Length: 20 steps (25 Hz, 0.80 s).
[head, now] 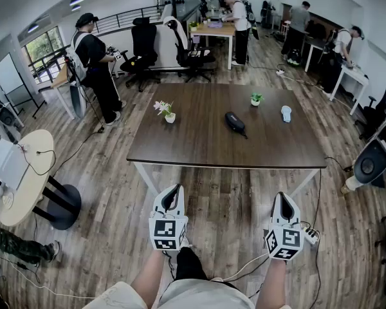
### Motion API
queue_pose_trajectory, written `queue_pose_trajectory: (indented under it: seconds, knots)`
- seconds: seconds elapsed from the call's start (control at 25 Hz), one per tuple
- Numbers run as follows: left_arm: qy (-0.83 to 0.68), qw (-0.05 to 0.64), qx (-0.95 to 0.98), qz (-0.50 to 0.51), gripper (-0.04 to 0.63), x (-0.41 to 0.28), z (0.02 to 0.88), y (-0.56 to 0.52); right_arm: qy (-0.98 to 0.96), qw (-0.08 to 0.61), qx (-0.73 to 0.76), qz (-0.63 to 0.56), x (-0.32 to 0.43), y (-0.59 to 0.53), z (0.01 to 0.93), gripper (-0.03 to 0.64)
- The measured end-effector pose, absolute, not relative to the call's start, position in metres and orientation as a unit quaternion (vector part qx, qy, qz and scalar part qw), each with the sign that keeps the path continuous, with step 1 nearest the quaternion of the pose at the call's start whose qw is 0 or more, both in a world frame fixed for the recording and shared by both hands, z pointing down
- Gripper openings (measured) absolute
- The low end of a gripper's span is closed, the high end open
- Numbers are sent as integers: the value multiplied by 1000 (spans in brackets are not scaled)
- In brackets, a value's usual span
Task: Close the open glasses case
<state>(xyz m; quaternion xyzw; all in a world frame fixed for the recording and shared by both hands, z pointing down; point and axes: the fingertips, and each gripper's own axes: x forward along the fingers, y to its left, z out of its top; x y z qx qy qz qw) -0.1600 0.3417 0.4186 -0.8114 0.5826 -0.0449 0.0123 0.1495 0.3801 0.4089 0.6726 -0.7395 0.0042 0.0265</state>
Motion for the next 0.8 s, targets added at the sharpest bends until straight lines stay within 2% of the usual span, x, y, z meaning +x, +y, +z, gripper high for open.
queue_pose_trajectory:
  seconds: [0.48, 0.8]
  knots:
    - [578, 17, -815, -36, 3, -167, 415, 345, -737, 5, 675, 1, 135, 380, 406, 9]
    - [578, 20, -815, -35, 10, -169, 412, 348, -741, 27, 671, -3, 127, 378, 410, 21]
